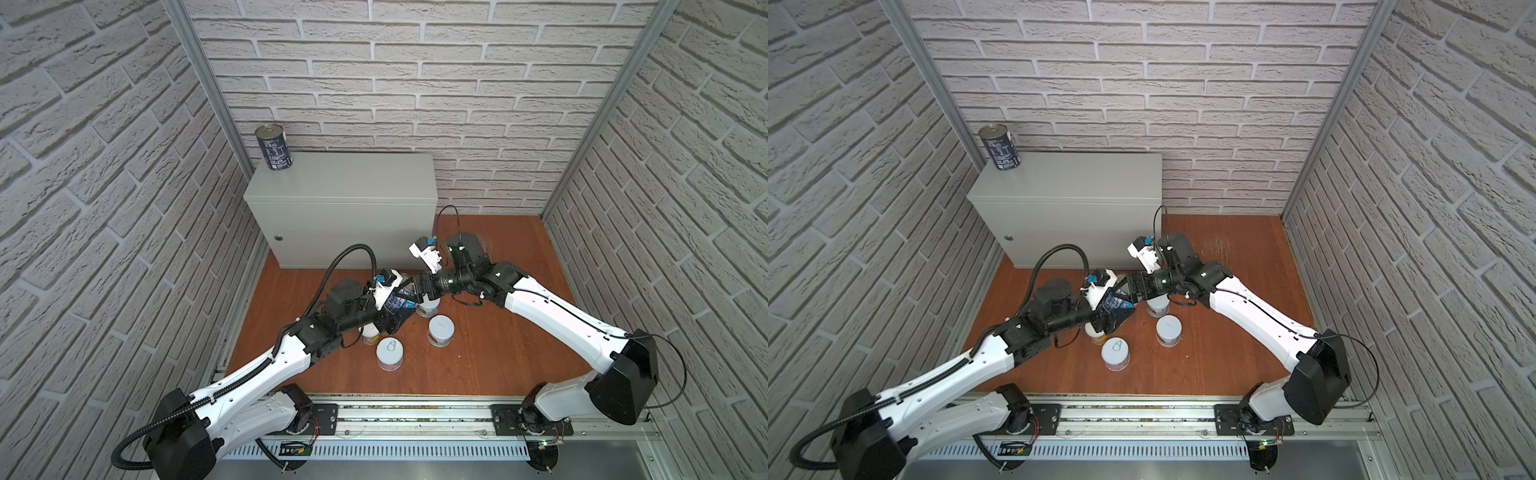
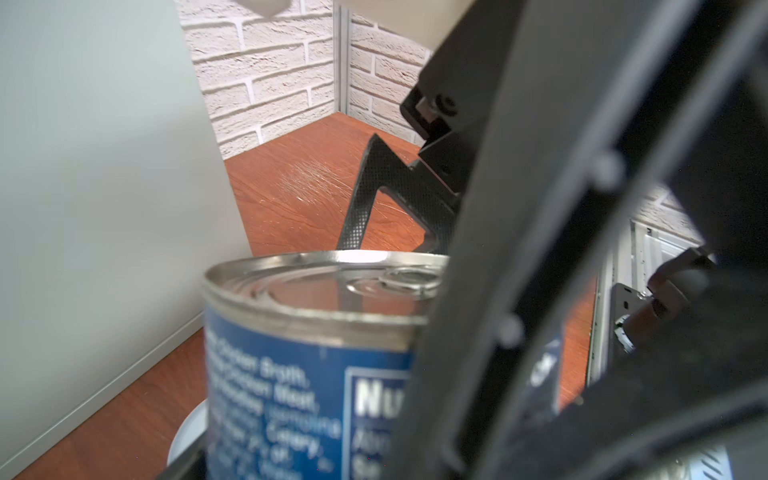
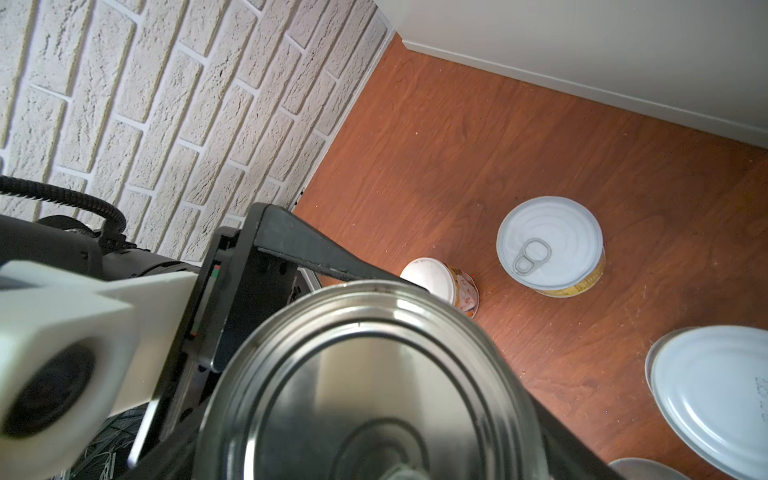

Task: Place and organize the canned foods onto the counter
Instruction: 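Open the right gripper and pull it back while the left holds the can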

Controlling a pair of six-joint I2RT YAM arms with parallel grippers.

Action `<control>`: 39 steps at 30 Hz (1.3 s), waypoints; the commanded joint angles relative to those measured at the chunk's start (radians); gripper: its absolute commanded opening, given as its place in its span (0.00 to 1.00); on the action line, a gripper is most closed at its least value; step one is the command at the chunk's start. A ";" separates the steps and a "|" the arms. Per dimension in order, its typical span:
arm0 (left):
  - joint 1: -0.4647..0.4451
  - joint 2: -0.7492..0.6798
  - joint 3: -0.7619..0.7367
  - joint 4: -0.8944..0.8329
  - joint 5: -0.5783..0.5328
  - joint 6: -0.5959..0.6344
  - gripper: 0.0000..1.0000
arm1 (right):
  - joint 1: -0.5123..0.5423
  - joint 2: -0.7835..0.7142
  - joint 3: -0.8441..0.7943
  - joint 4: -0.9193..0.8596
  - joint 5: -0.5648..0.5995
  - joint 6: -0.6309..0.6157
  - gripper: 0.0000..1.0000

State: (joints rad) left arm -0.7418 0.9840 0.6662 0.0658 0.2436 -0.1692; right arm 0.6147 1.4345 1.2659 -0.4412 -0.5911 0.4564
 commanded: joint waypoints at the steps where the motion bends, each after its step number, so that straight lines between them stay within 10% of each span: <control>1: 0.033 -0.067 -0.008 0.072 -0.153 -0.062 0.62 | -0.021 -0.060 0.008 0.060 -0.018 0.004 0.89; 16: 0.040 -0.108 -0.014 0.049 -0.192 -0.065 0.62 | -0.021 -0.145 -0.059 0.135 0.058 0.003 0.92; 39: 0.103 -0.187 0.111 -0.157 -0.286 -0.135 0.61 | -0.022 -0.451 -0.384 0.181 0.685 -0.065 1.00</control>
State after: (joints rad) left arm -0.6487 0.8528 0.6983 -0.2390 -0.0051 -0.2825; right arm 0.5926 1.0405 0.9108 -0.3264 -0.0181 0.4213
